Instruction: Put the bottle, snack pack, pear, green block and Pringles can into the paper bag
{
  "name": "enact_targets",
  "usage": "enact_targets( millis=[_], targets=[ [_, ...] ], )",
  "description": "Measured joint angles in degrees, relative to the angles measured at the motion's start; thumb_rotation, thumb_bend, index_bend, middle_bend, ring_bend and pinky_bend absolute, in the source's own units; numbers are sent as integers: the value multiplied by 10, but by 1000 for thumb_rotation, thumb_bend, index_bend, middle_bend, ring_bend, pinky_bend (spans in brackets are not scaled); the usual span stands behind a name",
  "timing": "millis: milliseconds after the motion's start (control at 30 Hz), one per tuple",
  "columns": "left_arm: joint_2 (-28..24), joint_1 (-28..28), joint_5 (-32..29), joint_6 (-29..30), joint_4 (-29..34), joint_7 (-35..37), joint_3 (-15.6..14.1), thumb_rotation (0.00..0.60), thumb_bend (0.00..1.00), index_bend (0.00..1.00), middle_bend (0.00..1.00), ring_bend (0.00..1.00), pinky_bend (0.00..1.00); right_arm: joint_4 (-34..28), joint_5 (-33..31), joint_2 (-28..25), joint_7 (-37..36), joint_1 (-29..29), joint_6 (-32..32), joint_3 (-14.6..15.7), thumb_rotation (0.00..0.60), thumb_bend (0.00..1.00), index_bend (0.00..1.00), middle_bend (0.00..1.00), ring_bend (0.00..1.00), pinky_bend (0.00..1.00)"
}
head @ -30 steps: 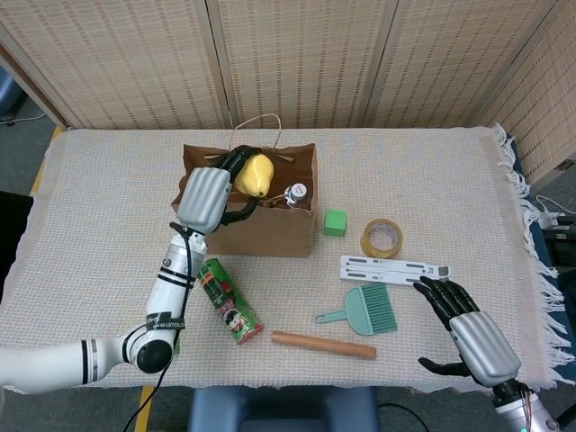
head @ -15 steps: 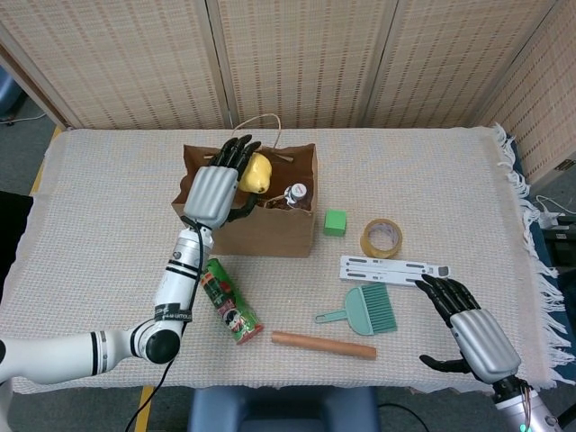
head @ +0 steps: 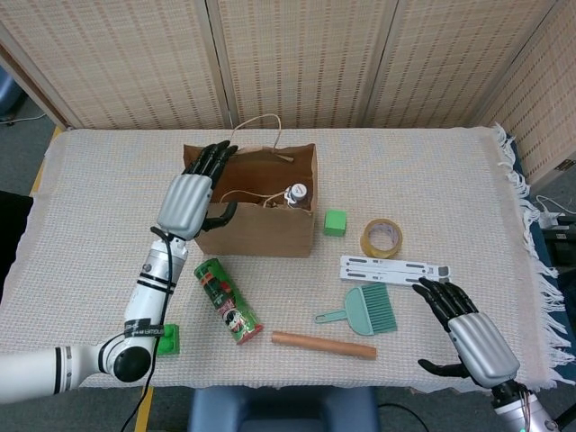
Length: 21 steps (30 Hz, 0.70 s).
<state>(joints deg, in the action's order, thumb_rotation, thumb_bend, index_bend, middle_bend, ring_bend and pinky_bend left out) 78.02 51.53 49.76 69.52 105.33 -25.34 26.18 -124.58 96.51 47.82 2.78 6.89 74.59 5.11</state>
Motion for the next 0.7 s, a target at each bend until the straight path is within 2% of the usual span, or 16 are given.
enact_targets(
  millis=[200, 367, 500, 700],
  targets=[
    [-81, -78, 95, 14, 45, 58, -54, 600, 446, 97, 0, 14, 209, 0, 8, 2, 4, -2, -2, 5, 600, 3, 0, 0, 0, 0],
    [-146, -146, 196, 26, 57, 119, -118, 600, 448, 97, 12, 14, 209, -3, 17, 2, 8, -5, 1, 8, 600, 3, 0, 0, 0, 0],
    [-176, -190, 284, 36, 40, 157, -177, 600, 447, 98, 15, 14, 210, -5, 24, 3, 10, -7, 4, 11, 600, 3, 0, 0, 0, 0],
    [-196, -240, 430, 46, -29, 199, -274, 600, 422, 94, 13, 14, 211, -4, 27, 5, 13, -9, 3, 14, 600, 3, 0, 0, 0, 0]
  ],
)
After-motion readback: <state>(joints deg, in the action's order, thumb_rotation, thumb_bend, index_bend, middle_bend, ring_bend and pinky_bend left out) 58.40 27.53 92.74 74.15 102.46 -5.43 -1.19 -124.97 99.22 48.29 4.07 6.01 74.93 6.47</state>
